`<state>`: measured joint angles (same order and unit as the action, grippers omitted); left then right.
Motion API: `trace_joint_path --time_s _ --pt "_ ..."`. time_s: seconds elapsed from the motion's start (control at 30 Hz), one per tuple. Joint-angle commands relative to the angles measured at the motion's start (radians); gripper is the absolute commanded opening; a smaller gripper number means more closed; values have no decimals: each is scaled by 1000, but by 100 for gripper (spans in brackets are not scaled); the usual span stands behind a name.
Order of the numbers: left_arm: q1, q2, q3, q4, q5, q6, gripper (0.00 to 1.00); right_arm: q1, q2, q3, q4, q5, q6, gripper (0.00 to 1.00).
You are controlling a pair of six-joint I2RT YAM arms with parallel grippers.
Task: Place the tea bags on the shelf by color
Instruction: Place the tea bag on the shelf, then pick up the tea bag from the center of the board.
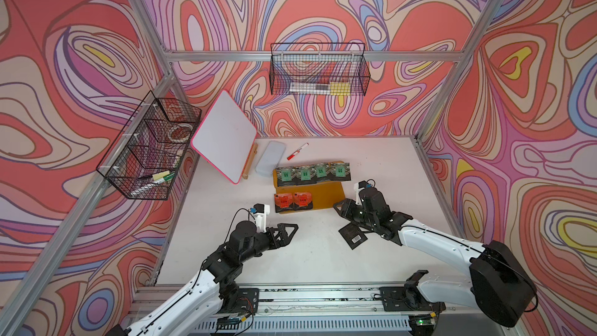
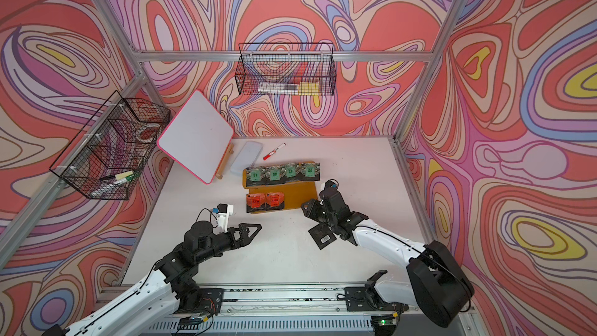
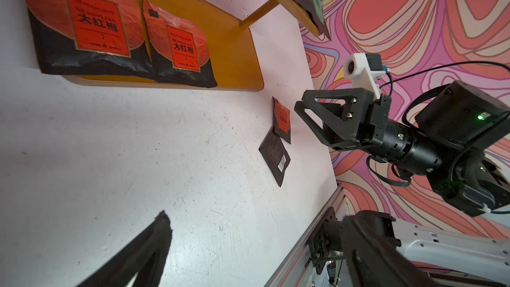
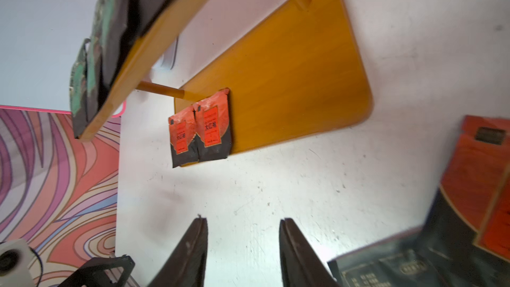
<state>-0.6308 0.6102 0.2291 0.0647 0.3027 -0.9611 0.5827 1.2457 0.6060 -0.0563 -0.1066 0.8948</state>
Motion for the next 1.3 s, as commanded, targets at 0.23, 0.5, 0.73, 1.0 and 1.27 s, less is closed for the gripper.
trace_joint_path --time_s 0.23,0.5,0.73,1.0,1.27 --pt "-103 138 45 147 -72 -10 99 -4 -163 12 -457 195 -52 64" --pt "-139 208 56 196 -98 -19 99 -4 -116 -30 -458 155 -71 66" --pt "-165 237 72 187 -125 -16 99 -4 -94 -49 -483 195 -53 71" --pt "-171 259 75 196 -130 -14 99 -4 -48 -66 -433 178 -73 75" --pt "-176 260 78 189 -134 -9 99 -6 39 -66 -332 115 -103 76"
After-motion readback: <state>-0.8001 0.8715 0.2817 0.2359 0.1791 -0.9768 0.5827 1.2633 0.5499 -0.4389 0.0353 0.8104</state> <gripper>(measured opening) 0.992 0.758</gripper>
